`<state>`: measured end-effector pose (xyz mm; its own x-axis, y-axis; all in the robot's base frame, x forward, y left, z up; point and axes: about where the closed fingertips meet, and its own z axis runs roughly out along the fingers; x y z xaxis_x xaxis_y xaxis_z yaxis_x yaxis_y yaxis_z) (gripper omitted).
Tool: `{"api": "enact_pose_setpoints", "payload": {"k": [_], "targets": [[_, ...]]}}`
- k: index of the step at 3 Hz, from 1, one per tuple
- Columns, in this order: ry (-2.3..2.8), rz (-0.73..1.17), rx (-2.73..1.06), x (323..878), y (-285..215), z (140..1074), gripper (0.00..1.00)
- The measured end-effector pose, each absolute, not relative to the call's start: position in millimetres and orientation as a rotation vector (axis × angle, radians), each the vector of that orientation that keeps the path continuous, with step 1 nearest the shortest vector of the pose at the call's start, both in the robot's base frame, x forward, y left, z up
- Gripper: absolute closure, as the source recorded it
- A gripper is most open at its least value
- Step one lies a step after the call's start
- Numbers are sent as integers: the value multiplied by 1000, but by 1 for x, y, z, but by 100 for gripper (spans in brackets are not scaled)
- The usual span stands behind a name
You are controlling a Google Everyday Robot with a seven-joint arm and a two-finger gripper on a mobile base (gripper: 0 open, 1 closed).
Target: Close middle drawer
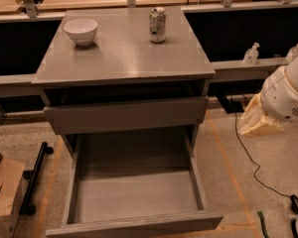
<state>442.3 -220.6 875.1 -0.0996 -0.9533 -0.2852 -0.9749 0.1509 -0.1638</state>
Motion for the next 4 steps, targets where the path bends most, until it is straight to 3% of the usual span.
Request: {"api": "enact_pose_setpoints", "payload": {"k": [3, 4], "targets": [[2188, 469, -1952, 399, -208, 714, 100], [2194, 483, -1956, 396, -208, 709, 100]]}}
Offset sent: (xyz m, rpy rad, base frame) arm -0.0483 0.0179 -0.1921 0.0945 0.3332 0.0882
